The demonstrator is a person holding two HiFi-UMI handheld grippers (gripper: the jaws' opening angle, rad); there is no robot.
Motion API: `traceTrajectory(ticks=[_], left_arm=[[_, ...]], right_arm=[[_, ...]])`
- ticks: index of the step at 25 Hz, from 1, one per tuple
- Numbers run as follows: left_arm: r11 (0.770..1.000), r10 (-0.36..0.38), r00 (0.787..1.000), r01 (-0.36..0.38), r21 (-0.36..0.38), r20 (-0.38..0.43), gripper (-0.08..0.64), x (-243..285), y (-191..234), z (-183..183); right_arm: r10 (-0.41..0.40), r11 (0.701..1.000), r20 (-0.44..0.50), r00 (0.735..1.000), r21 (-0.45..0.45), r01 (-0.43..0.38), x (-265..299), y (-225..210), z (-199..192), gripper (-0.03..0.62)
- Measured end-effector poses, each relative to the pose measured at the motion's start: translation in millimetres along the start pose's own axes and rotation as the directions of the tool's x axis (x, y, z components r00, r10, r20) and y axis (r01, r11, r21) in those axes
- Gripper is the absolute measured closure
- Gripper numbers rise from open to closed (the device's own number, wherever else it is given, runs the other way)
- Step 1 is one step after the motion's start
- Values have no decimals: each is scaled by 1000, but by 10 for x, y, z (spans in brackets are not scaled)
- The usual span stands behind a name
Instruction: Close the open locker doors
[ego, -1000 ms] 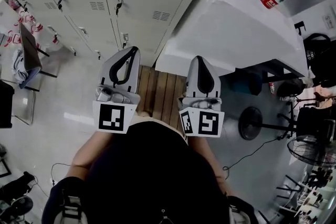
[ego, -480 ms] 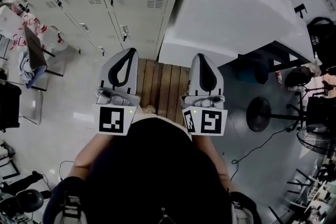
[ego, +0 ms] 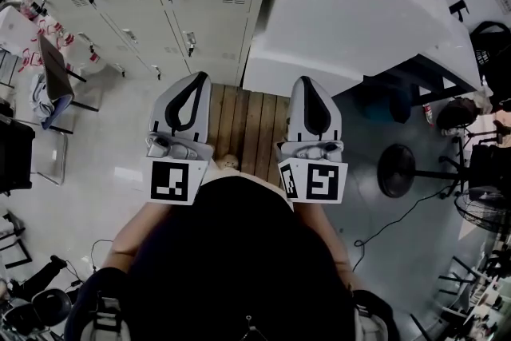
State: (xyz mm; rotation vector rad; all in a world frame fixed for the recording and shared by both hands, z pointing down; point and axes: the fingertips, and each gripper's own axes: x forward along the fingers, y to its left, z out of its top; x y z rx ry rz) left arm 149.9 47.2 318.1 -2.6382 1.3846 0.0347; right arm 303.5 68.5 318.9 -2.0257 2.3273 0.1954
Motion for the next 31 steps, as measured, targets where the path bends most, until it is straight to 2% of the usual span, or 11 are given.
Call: traceTrajectory(ticks=[8, 31], left_arm=[[1000, -10, 1000, 10, 6, -2, 557, 4, -80, 33], [1000, -20, 999, 20, 16, -29, 557, 26, -43, -26]], right_arm=[[1, 1000, -28, 1000, -10, -2, -30, -29, -31, 592], [8, 1000, -23, 1000, 0, -8, 29, 15, -60, 592]])
